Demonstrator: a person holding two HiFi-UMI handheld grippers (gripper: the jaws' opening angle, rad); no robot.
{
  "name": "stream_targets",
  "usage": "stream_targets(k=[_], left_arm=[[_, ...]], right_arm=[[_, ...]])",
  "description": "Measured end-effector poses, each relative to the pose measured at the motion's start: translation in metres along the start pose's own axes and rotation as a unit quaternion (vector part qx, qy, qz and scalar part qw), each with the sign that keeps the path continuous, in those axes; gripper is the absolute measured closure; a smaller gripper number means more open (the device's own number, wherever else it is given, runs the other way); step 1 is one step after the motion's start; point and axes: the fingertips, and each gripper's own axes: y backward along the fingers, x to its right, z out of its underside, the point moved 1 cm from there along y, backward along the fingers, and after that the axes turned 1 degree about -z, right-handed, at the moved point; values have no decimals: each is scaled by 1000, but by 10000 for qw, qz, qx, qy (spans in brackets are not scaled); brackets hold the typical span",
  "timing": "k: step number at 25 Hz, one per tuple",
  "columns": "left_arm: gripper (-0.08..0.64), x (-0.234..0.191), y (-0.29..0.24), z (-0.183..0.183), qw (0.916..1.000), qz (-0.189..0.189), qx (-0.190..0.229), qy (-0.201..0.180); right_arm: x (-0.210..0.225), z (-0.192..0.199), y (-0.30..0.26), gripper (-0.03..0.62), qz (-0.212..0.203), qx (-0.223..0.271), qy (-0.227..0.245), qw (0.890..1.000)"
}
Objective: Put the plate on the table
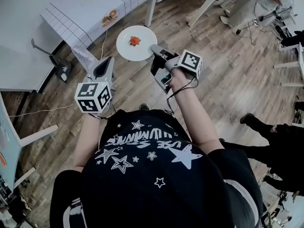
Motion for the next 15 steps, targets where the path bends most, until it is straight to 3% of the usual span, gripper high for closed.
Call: stream_targets(k=[8, 15], left_arm=[[551, -6, -10, 10, 9990, -419, -3, 182], [551, -30, -24, 11, 9984, -504, 27, 253]], right_arm=[[16, -17, -12, 571, 124, -337, -82, 9993], [29, -23, -32, 571, 224, -393, -56, 9990]])
